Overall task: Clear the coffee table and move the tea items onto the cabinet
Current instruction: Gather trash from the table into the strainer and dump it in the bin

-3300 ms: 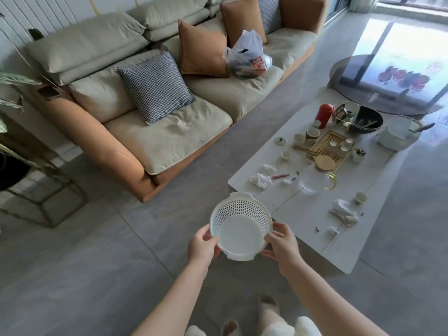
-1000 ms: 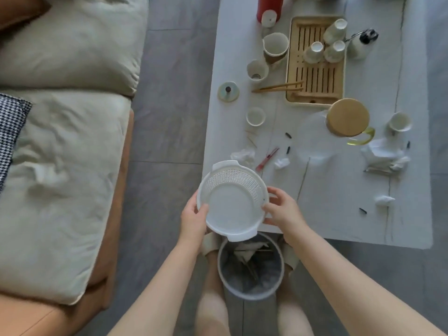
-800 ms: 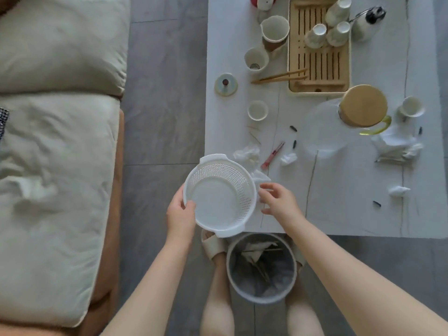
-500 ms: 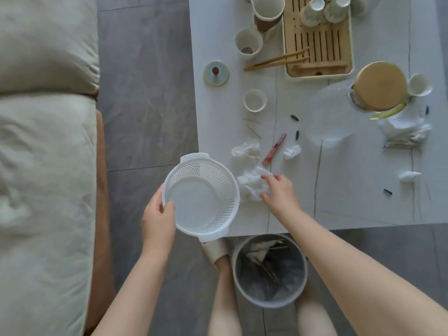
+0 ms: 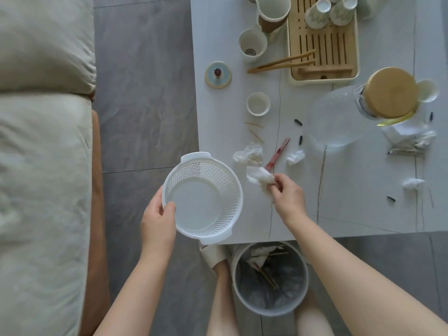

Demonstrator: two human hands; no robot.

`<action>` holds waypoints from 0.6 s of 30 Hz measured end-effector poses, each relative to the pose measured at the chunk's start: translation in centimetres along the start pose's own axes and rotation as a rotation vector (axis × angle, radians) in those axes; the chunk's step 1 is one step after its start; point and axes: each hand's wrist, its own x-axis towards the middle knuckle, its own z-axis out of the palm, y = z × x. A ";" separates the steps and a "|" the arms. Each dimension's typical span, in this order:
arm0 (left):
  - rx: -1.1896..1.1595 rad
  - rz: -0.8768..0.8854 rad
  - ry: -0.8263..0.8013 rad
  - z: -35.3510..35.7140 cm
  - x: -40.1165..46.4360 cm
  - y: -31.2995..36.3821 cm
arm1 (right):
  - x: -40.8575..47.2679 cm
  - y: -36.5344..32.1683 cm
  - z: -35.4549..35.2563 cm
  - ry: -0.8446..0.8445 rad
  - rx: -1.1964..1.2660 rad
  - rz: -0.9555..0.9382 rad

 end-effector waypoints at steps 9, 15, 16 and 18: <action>-0.007 -0.054 -0.004 1.4 -1.4 1.3 | -4.7 -6.7 -2.4 -0.193 0.164 -0.305; 0.007 -0.040 -0.024 1.5 -0.4 1.4 | -0.6 -4.8 -1.8 -0.049 0.009 -0.192; 0.008 -0.037 -0.036 1.5 -0.2 1.3 | 0.2 -4.4 -1.7 -0.055 -0.042 -0.167; 0.007 -0.038 -0.048 1.4 0.0 1.2 | 1.4 -3.6 -1.3 -0.080 -0.153 -0.158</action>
